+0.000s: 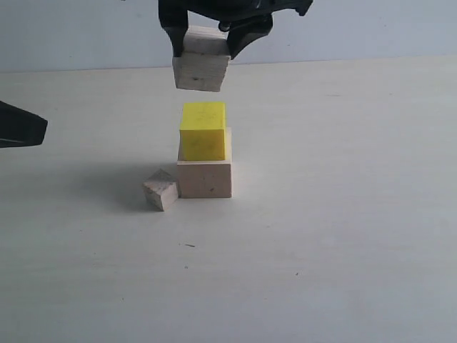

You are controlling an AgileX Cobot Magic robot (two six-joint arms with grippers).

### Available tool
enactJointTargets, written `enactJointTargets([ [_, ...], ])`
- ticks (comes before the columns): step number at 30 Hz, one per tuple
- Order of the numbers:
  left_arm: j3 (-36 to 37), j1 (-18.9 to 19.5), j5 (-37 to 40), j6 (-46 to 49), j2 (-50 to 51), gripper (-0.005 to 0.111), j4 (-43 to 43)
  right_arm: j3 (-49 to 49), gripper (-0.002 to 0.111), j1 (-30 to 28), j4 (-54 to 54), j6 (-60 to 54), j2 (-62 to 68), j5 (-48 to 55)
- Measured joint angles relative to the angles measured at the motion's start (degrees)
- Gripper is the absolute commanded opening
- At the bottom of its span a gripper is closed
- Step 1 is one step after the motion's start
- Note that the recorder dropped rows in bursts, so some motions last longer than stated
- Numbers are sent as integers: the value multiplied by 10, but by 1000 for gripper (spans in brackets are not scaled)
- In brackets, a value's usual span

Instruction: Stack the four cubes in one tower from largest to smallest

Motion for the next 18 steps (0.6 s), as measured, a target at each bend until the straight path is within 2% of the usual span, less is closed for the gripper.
enactJointTargets([
  [11,0,0,0,0,0,0,0,-24,0,0,-1,26,54,4],
  [18,0,0,5,0,0,0,0,-24,0,0,-44,31,63,4],
])
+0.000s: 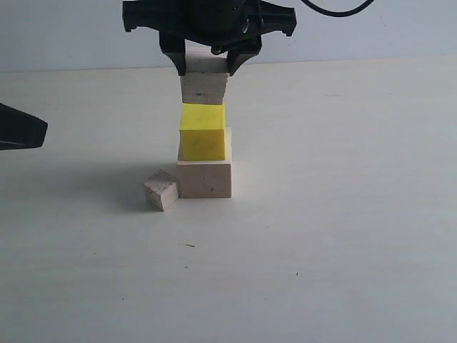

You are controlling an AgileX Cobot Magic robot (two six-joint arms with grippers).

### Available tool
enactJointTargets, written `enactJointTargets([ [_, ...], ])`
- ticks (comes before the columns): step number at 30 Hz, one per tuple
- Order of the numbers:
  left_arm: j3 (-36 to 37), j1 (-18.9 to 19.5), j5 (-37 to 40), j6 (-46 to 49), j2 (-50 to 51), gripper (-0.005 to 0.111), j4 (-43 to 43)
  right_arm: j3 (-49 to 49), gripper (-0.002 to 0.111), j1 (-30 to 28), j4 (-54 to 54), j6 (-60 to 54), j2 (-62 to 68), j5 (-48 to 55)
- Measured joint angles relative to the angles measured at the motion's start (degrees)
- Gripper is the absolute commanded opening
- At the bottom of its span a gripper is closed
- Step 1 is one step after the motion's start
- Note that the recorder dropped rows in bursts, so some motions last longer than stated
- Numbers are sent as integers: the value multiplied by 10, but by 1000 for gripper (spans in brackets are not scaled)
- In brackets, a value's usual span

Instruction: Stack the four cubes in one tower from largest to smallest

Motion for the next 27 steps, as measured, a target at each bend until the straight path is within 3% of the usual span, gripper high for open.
enactJointTargets([
  [27,0,-3,2,0,0,0,0,0,0,-8,11,11,34,1],
])
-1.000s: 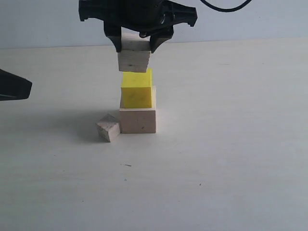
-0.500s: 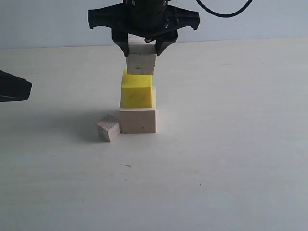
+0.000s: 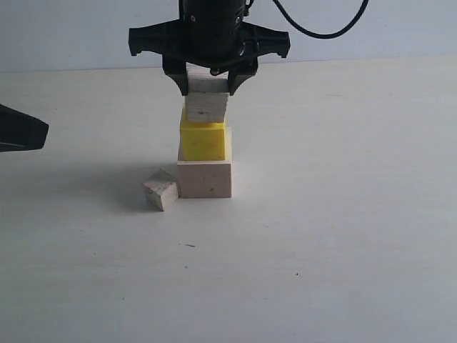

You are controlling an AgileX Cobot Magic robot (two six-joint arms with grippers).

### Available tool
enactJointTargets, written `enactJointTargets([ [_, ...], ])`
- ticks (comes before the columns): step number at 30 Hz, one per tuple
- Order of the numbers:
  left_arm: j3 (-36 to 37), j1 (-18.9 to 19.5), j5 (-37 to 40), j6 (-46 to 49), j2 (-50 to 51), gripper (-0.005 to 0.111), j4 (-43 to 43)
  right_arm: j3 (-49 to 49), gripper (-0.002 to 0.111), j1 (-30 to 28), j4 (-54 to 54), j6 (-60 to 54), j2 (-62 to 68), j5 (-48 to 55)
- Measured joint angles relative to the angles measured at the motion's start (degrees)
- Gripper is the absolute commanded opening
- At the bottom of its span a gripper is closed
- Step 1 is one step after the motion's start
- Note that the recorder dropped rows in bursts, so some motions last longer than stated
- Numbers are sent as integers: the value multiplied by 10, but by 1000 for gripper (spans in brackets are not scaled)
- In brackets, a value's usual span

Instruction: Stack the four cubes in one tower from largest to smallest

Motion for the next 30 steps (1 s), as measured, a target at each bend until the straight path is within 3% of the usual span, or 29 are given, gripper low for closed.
enactJointTargets([
  [30,0,0,0,0,0,0,-2,0,0,0,-14,3,11,0],
])
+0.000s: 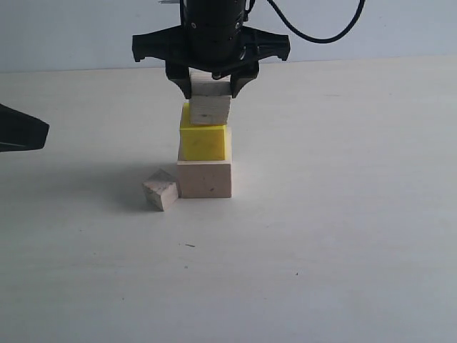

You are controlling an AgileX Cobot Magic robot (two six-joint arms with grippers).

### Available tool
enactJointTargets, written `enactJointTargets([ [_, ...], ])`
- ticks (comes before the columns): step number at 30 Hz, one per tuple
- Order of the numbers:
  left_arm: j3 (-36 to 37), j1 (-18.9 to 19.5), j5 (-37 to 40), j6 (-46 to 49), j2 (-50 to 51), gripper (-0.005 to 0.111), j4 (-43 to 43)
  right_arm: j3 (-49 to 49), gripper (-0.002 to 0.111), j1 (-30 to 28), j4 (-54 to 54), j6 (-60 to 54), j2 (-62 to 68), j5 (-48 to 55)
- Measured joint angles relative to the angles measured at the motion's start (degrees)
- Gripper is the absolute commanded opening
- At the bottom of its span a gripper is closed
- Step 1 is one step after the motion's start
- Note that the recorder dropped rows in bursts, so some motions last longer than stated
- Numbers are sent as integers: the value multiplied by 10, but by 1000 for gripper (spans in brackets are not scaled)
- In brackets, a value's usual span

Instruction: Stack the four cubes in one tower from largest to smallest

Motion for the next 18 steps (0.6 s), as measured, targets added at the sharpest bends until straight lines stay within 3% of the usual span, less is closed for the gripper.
enactJointTargets([
  [18,0,0,0,0,0,0,0,-23,0,1,4,0,3,1],
])
